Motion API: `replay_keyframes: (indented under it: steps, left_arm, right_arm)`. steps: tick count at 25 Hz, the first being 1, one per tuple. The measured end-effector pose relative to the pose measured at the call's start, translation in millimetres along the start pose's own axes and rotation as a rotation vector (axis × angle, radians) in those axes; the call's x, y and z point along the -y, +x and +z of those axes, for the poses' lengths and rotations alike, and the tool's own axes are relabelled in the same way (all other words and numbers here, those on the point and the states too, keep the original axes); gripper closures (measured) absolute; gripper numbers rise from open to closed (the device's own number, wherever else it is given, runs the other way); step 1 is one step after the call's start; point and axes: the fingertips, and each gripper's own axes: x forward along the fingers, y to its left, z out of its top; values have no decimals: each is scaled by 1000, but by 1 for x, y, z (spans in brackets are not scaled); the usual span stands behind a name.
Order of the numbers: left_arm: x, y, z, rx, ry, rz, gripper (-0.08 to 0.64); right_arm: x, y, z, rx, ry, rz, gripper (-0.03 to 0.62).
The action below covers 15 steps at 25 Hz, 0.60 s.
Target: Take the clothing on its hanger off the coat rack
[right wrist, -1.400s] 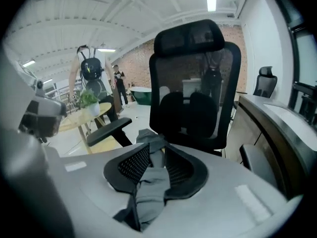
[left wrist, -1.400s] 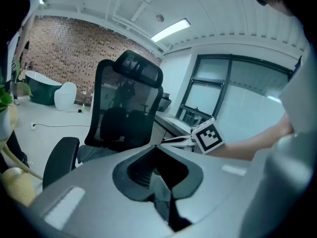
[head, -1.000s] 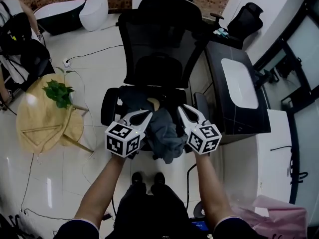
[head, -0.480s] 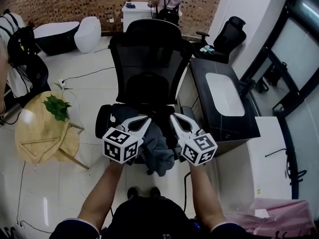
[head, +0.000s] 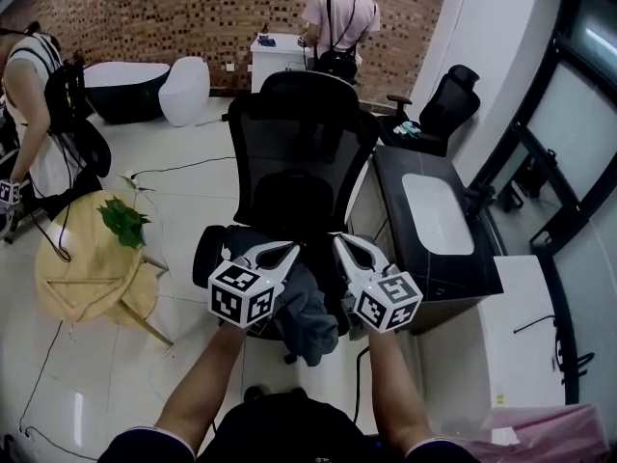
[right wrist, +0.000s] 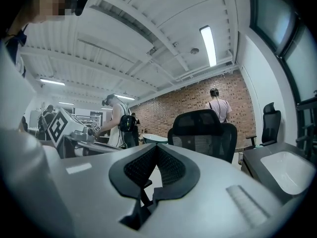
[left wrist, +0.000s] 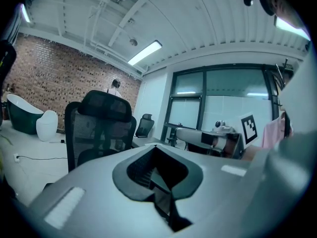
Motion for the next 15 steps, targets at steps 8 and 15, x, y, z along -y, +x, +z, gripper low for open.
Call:
replay_keyframes:
  steps: [8,15]
  left_arm:
    - [-2,-3,17,32,24,1,548]
    - [-2,-2,18,36,27,-3,548]
  right_arm:
    - [-5,7,16,14,-30,19,591]
    - [-6,9,16,7,-34,24,592]
